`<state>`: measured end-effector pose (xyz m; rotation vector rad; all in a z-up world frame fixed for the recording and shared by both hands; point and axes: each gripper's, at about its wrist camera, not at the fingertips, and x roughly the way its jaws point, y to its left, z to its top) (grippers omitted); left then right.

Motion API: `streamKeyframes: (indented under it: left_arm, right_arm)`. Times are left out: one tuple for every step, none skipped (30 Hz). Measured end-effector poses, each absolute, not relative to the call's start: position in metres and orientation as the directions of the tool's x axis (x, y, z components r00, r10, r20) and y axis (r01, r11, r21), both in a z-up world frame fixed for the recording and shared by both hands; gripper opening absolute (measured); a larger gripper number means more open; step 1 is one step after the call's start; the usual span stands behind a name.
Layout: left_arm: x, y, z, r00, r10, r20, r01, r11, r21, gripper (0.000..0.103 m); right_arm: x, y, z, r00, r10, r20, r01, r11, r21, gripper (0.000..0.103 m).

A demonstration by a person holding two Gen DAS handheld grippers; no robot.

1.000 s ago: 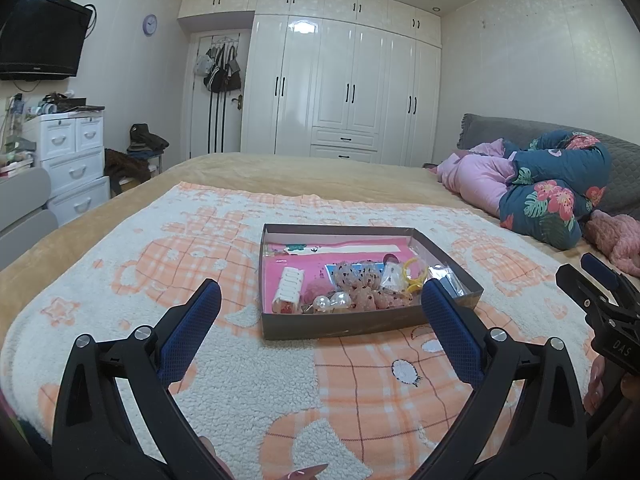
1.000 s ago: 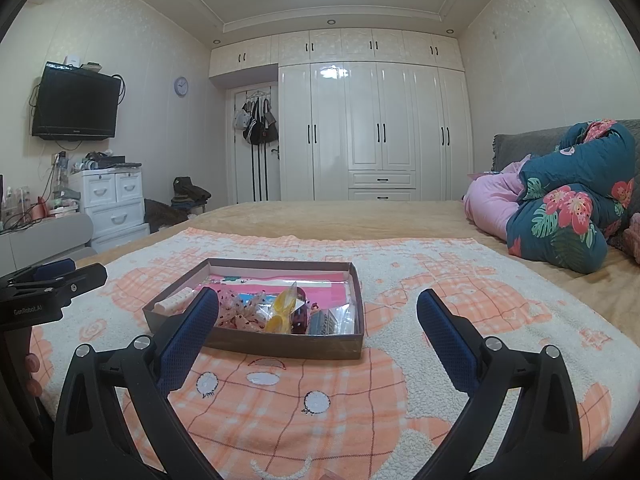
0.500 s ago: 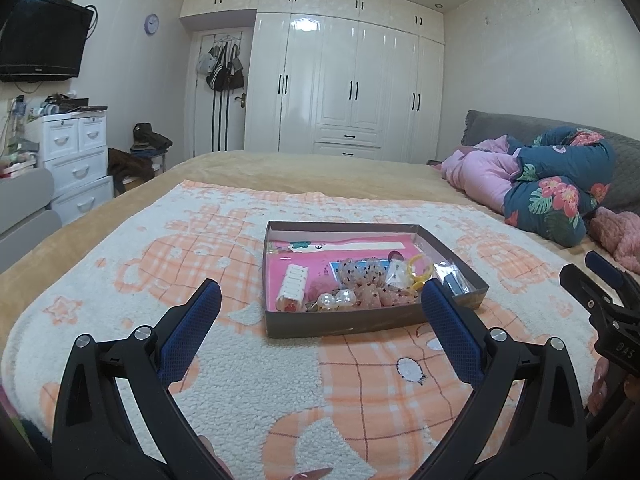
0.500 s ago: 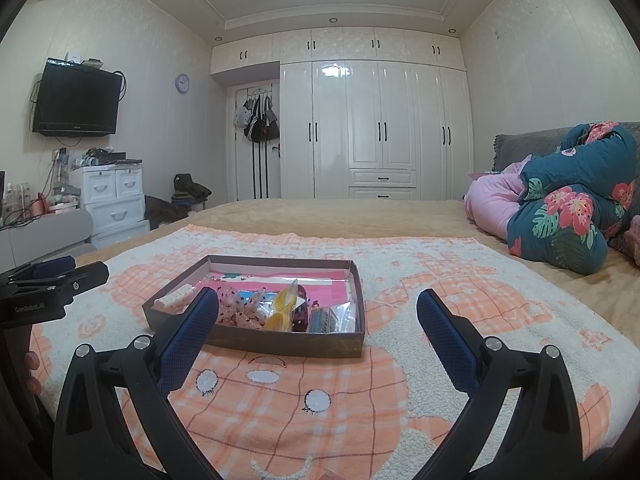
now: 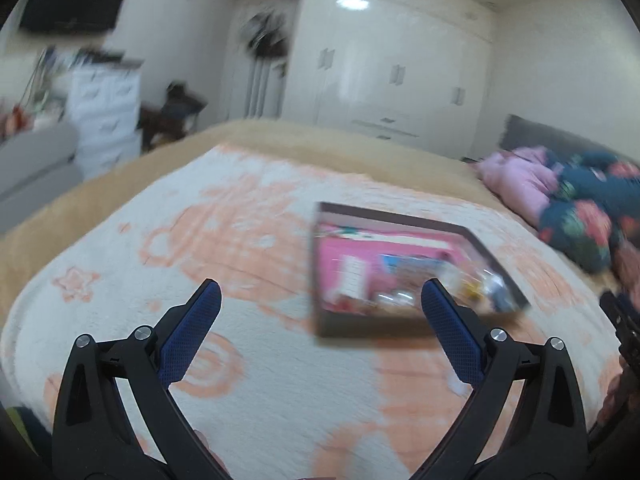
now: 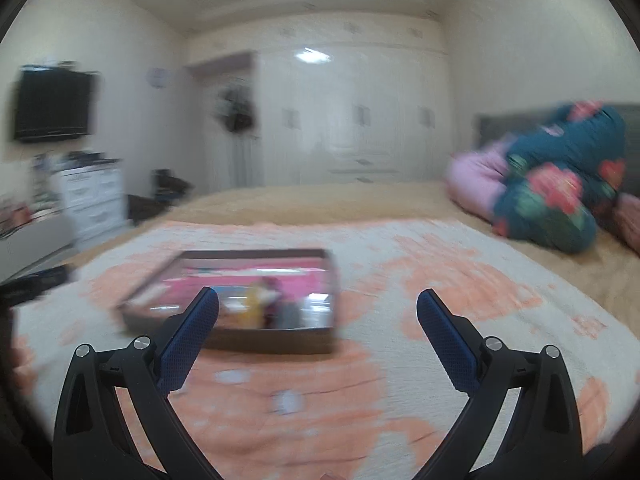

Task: Organize jewelry

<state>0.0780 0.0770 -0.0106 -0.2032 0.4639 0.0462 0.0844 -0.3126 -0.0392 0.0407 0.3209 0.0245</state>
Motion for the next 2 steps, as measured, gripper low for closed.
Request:
streamKeyframes:
  left_arm:
    - [0.095, 0.096, -0.013, 0.874, 0.060, -0.482, -0.157, 0.974, -0.163, 0.092]
    - [0.107, 0.110, -0.015, 0.859, 0.099, -0.503, -0.198, 0.969, -0.149, 0.092]
  right_arm:
    - [0.106, -0.326, -0.043, 0.925, -0.033, -0.379, 0.040, 0.999, 0.012, 0.097]
    - [0.133, -0.344, -0.048, 0.887, -0.126, -0.445, 0.121, 0.992, -0.041, 0.097]
